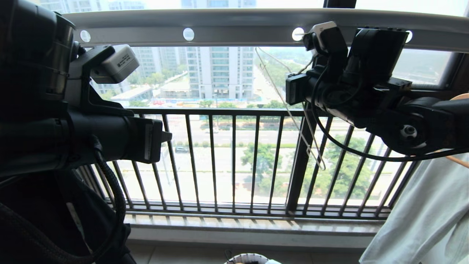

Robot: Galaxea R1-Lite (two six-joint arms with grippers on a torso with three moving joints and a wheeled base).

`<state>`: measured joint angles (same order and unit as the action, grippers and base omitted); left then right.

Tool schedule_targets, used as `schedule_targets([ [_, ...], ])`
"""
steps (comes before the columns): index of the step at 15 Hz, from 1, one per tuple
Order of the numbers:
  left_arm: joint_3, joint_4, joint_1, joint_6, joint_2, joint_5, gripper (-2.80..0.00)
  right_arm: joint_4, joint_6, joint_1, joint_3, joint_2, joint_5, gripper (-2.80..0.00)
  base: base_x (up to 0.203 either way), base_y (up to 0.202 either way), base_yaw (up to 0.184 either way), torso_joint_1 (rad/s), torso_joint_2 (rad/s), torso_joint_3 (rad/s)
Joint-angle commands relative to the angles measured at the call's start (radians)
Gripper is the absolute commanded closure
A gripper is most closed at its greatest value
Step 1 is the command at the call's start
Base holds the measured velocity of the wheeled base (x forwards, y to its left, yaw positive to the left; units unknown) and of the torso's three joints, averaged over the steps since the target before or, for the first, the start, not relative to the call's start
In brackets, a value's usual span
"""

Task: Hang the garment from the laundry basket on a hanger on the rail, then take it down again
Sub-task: Hang the clothes rack on the clothesline

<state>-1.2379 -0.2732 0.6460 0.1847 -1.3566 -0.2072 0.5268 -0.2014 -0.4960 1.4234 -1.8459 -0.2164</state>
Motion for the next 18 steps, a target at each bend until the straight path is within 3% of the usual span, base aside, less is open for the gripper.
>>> schedule_targets([
  [1, 0.0, -0.001, 0.0, 0.001, 0.001, -0.001, 0.0, -0.036, -0.002, 0.001, 0.026, -0.009, -0.001, 0.0, 0.0, 0.0, 0.0, 0.0, 0.0, 0.0],
  [8, 0.0, -0.001, 0.0, 0.001, 0.007, -0.001, 0.0, -0.234, -0.021, 0.0, 0.109, 0.011, -0.005, 0.0, 0.0, 0.0, 0.0, 0.0, 0.0, 0.0],
  [11, -0.002, -0.001, 0.001, 0.001, 0.011, 0.0, 0.0, -0.249, -0.023, 0.0, 0.106, 0.018, -0.01, 0.0, 0.0, 0.0, 0.0, 0.0, 0.0, 0.0],
  [12, -0.002, -0.001, 0.0, 0.001, 0.011, 0.0, 0.0, -0.249, -0.027, 0.0, 0.108, 0.024, -0.009, -2.8, 0.0, 0.0, 0.0, 0.0, 0.0, 0.0],
  [15, -0.002, -0.001, 0.001, 0.001, 0.011, 0.0, 0.0, -0.251, -0.026, 0.0, 0.087, 0.039, -0.009, -2.8, 0.0, 0.0, 0.0, 0.0, 0.0, 0.0],
  [18, -0.003, -0.003, 0.001, 0.001, 0.028, 0.003, 0.0, -0.244, -0.023, -0.007, -0.027, 0.109, -0.009, -2.8, 0.0, 0.0, 0.0, 0.0, 0.0, 0.0],
])
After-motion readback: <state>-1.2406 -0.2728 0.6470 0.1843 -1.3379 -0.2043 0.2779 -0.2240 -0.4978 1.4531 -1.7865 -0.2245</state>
